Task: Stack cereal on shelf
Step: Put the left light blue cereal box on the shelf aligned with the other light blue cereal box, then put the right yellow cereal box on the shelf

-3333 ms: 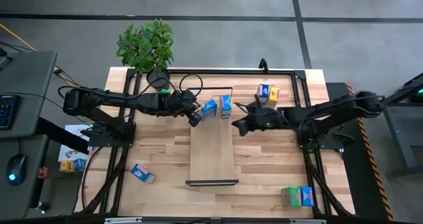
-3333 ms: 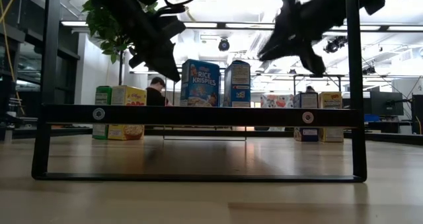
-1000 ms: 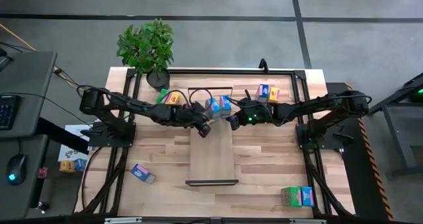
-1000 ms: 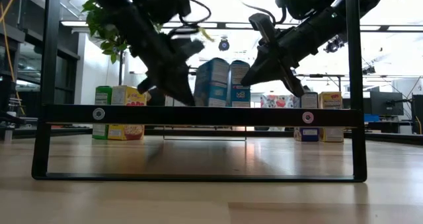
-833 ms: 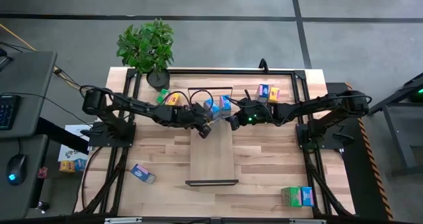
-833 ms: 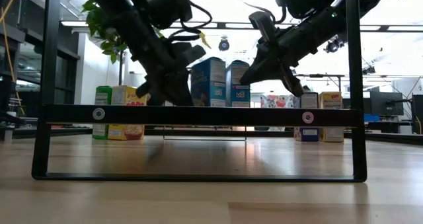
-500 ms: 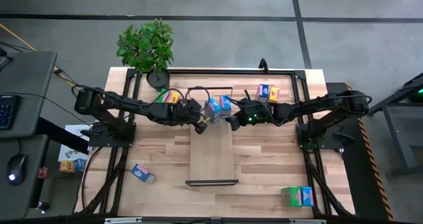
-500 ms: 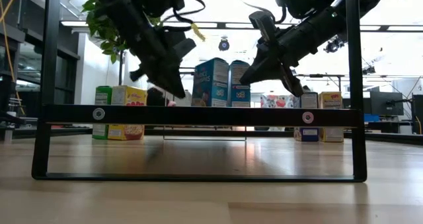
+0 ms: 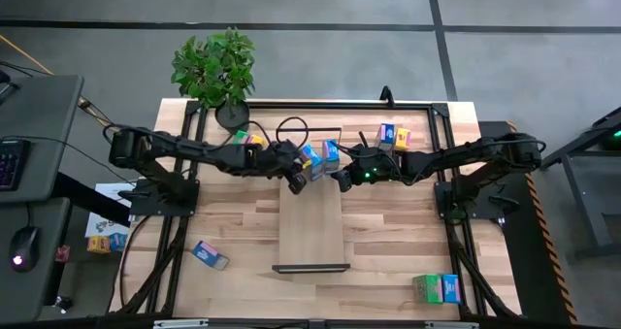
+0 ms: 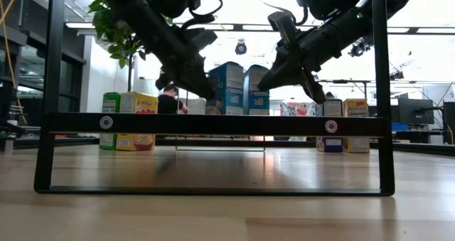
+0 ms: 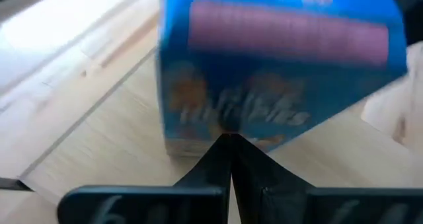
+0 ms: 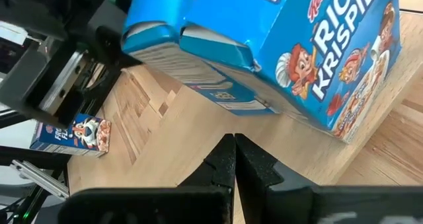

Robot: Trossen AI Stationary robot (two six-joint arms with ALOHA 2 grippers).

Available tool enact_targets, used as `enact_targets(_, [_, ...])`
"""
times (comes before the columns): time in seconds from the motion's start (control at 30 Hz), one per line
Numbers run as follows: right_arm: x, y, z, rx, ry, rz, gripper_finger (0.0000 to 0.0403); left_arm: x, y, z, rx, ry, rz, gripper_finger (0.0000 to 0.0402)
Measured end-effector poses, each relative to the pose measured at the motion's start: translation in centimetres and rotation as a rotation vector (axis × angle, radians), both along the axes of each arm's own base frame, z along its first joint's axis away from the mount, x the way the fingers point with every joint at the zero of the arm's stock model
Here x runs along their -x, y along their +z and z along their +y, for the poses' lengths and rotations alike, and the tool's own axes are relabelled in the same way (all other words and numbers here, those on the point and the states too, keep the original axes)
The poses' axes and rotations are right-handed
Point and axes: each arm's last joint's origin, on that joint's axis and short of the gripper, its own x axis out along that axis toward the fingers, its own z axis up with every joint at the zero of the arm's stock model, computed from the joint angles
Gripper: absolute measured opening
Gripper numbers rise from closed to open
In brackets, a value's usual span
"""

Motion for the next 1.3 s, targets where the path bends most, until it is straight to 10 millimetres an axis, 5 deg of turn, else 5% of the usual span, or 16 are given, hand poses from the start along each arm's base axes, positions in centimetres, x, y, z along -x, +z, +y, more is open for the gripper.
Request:
enact_targets(0.53, [-0.1, 0.1, 0.0, 0.000, -0.013, -0.013, 0.0000, -0.1, 0.6, 2.2, -0.041, 0.079, -0.068, 0.0000])
enact_targets(1.13, [-0.1, 0.2, 0.0, -0.007, 0.001, -0.024, 0.0000, 0.3, 0.9, 0.0, 0.001, -0.012, -0.033, 0.0000])
enact_targets(1.3, [0.1, 1.7, 0.5, -0.033, 0.161, -0.111, 0.0000, 1.7, 3.6, -1.3, 0.047, -0.100, -0.098, 0.0000])
